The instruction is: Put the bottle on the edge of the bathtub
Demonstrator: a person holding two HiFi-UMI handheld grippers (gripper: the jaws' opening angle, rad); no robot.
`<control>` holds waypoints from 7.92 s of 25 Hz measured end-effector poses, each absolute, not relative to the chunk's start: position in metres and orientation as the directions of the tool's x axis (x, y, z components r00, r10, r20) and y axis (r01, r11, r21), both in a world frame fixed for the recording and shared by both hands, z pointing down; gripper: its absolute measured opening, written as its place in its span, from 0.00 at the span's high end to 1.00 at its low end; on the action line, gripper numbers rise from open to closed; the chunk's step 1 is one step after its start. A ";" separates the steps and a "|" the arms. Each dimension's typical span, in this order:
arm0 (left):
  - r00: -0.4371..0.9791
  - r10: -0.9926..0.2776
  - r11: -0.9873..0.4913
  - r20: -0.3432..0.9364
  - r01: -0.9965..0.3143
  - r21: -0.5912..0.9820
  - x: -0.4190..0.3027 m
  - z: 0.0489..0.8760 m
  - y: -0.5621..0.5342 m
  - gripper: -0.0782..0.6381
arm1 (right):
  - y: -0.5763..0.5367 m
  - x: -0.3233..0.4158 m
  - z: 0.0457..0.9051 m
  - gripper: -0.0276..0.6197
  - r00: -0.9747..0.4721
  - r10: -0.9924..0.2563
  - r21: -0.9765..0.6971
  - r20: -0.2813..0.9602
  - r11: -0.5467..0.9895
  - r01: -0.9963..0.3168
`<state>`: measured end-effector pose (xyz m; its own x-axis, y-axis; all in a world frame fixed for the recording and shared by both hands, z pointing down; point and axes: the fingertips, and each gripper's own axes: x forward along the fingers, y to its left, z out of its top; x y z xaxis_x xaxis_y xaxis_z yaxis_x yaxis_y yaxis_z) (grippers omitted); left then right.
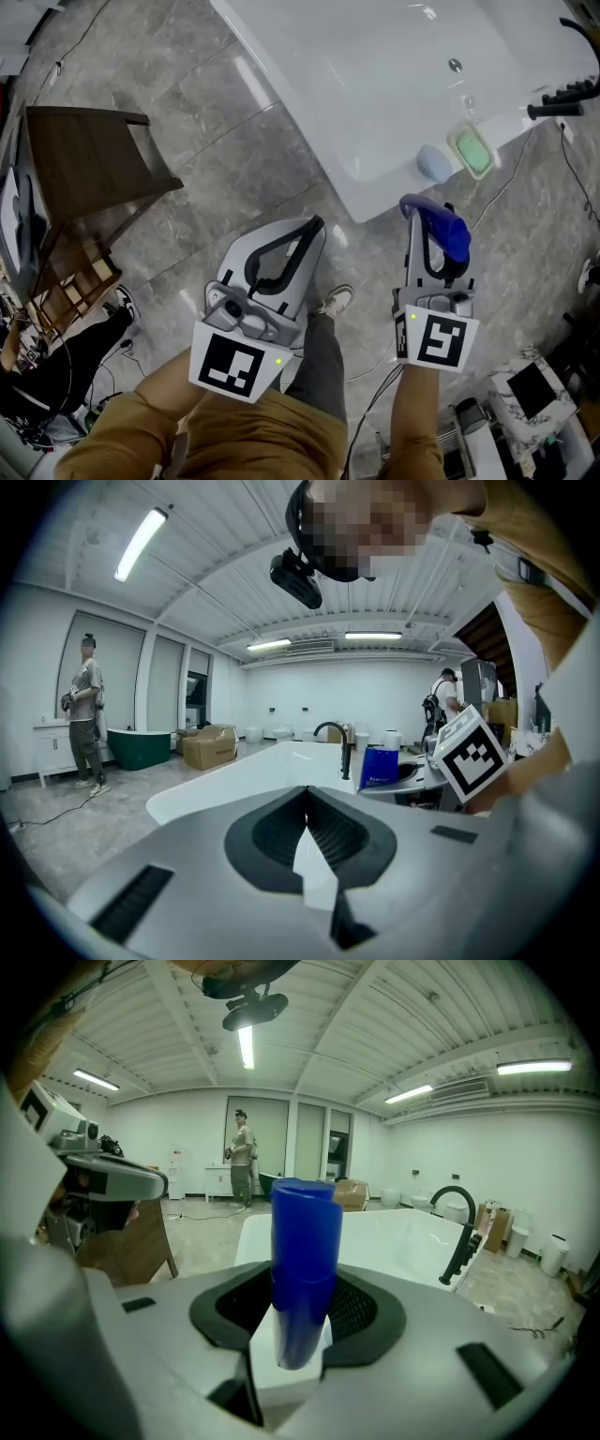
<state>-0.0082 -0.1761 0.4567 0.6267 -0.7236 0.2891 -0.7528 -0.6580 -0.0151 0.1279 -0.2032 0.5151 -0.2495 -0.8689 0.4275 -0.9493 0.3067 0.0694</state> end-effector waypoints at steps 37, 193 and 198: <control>0.610 -0.715 -0.651 0.342 -0.759 -0.006 -0.018 0.508 -0.199 0.88 | -0.234 0.130 0.615 0.70 -0.202 -0.875 0.096 0.440 0.269 -0.958; 0.607 -0.794 -0.604 -0.009 -0.791 -0.097 0.039 0.208 -0.032 0.88 | -0.038 0.221 0.163 0.95 -0.246 -0.949 0.253 0.199 0.292 -0.923; 0.589 -0.808 -0.586 -0.019 -0.806 -0.083 0.032 0.197 -0.020 0.88 | -0.024 0.215 0.142 0.95 -0.266 -0.950 0.263 0.161 0.302 -0.916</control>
